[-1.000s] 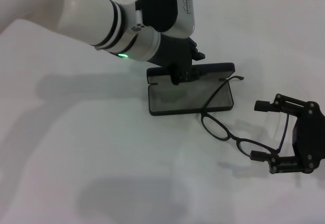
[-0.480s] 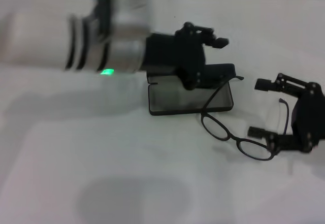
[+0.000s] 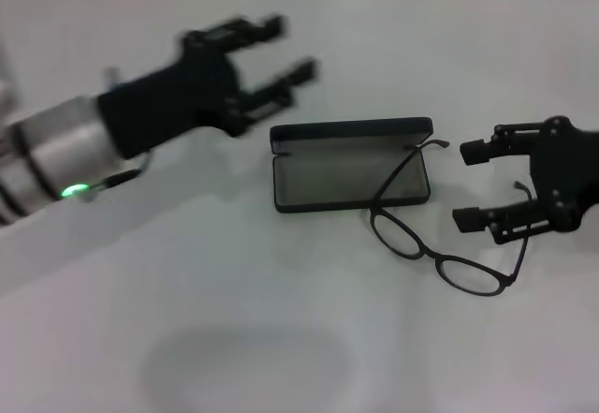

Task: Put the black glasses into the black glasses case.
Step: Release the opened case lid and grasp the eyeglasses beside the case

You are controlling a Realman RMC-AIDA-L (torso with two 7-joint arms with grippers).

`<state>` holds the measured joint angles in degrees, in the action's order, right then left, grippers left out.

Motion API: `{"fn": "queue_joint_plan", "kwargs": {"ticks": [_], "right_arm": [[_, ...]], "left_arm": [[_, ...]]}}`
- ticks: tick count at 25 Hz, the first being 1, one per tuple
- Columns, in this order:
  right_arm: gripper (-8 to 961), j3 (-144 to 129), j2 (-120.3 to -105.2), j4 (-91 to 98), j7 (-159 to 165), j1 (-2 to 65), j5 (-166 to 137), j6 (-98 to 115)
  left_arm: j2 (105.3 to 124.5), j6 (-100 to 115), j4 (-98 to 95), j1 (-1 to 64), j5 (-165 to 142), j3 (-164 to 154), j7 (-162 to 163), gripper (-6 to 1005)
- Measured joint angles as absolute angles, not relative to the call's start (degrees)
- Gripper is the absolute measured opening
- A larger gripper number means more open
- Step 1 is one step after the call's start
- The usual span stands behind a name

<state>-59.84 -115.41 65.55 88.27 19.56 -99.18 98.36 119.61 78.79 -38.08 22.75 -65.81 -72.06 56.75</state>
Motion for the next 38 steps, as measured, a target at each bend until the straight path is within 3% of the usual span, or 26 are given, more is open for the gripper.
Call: {"fn": "queue_joint_plan", "kwargs": {"ticks": [4,16,20,25,38], "right_arm": [[846,-65.22,-115.29,81.52,115.39,25.61,-116.76,99.03],[772,-81.55,-115.53,82.23,140.44,41.35,-138.46,103.18],[741,-84.59,-115.75,79.98,143.15,43.43,-139.14,103.24],[610,-88.28,-115.95,77.69,145.60,44.70,-139.21,101.70],[604,-99.20,-116.19,74.14,150.53,45.46,-141.20,92.89]], "left_arm": [[119.65,81.12,-29.30,23.30,-63.70,-65.41,51.28,619],[119.87,80.55,-22.63,23.61,-59.85,-60.87,47.94,618],[119.89,80.52,-18.96,24.54,-57.09,-60.81,44.93,618],[120.02,80.52,-17.69,24.81,-56.79,-60.93,43.29,617],[120.27,81.11,-16.13,25.24,-56.76,-61.31,41.69,616]]}}
